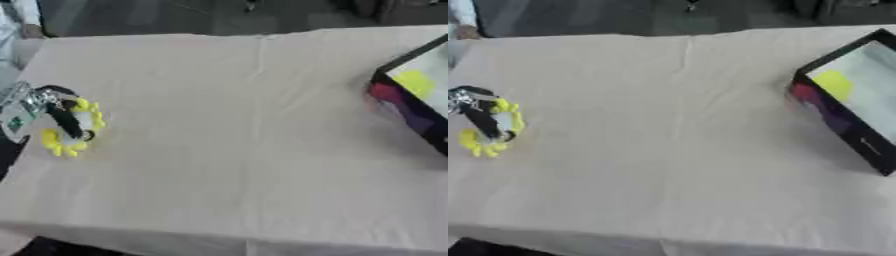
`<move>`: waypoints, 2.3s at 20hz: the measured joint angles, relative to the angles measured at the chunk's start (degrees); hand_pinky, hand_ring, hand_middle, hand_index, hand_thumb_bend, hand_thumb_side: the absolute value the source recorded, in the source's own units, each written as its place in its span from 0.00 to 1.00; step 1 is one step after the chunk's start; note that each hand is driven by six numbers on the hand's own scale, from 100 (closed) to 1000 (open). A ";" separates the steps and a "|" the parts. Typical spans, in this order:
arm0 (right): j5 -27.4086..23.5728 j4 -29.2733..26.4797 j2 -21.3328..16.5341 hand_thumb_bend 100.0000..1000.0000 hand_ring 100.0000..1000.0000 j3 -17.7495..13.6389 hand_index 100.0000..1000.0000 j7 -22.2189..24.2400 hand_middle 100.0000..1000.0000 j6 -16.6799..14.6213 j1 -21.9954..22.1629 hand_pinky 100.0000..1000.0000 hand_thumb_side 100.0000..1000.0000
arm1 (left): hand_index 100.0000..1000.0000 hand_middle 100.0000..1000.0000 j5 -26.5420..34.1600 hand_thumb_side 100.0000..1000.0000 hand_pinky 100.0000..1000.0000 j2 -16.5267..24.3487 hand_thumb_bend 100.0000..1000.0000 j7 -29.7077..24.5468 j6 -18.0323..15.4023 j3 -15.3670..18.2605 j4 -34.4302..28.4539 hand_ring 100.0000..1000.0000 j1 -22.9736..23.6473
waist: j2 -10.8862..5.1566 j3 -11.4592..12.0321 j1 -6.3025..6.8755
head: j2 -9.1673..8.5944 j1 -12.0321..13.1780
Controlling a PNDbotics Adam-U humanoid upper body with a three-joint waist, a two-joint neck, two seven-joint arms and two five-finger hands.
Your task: Pick up the objects with one hand, pass them to the other hand, and then place them into the box on the other side of the table.
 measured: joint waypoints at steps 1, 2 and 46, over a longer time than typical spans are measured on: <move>-0.01 -0.02 0.00 0.00 1.00 -0.09 1.00 -0.05 1.00 -0.06 0.10 1.00 0.55 | 0.53 0.58 0.48 0.00 0.71 0.41 0.09 0.45 0.51 0.00 -1.46 0.69 0.04 | 0.00 0.01 -0.05 | 0.00 -0.02; -0.01 -0.05 0.00 0.00 1.00 -0.11 1.00 -0.08 1.00 -0.08 0.20 1.00 0.55 | 0.52 0.57 0.87 0.00 0.71 0.79 0.08 1.05 1.10 0.01 -3.00 0.68 0.06 | 0.00 0.03 -0.12 | 0.00 -0.04; 6.16 -25.93 1.68 0.00 1.00 11.20 1.00 18.64 1.00 2.77 -11.16 1.00 0.13 | 0.48 0.51 -28.45 0.00 0.64 -18.22 0.06 42.47 -0.86 6.85 -24.28 0.59 7.71 | 0.20 -1.09 -5.04 | -1.59 -3.57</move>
